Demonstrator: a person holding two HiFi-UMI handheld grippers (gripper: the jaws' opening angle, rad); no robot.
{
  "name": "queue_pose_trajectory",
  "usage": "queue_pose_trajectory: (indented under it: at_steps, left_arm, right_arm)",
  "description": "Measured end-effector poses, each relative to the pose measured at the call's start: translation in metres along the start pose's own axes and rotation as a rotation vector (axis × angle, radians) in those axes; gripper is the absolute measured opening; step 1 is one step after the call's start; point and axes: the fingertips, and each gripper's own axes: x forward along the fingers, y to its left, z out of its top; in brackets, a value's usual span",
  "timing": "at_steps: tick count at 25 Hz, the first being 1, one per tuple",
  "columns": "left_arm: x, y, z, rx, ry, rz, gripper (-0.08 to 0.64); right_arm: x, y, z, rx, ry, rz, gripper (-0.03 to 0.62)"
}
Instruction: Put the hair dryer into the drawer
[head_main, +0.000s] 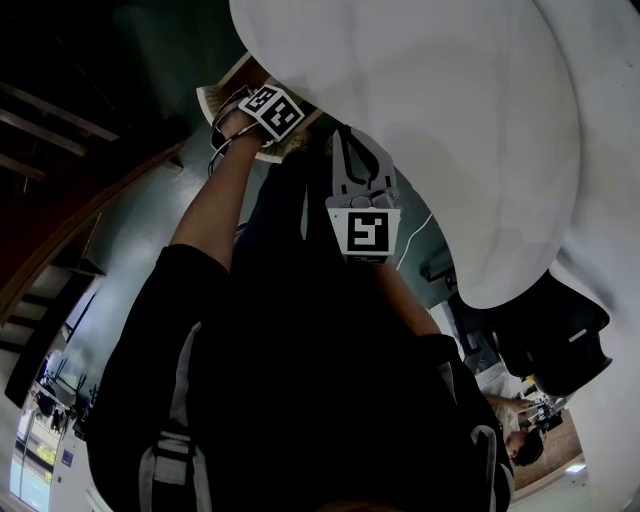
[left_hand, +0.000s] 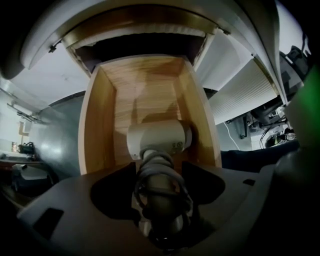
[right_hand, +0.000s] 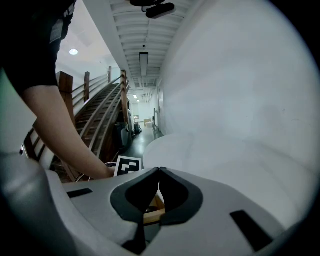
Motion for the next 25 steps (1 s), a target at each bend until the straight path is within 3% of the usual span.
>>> queue_pose_trajectory:
  at_steps: [7, 13, 17, 21, 25]
  left_arm:
    - [-0.014, 0.001, 0.003, -0.107, -0.114, -0.043, 0.337]
    - [-0.054, 0.011, 0.018, -0.178, -0.316, 0.024, 0.332]
    - [-0.091, 0.018, 0.025, -0.194, -0.473, 0.122, 0.159]
    - [-0.13, 0.012, 0.026, -0.236, -0.605, 0.163, 0.031]
    - [-0.179, 0.004, 0.032, -0.27, -0.768, 0.216, 0.008]
  right_arm:
    - [-0.003, 0.003, 0.002, -0.004, -0.015, 0.008, 0.025]
    - [-0.006, 0.004, 0.014, -0.029, -0.074, 0.021, 0.025]
    - [-0.01, 0.006, 0.028, -0.066, -0.109, 0.02, 0.025]
    - [-0.019, 0.008, 0.041, -0.081, -0.151, 0.036, 0.025]
    - [-0.026, 0.003, 0.061, -0.119, -0.198, 0.044, 0.025]
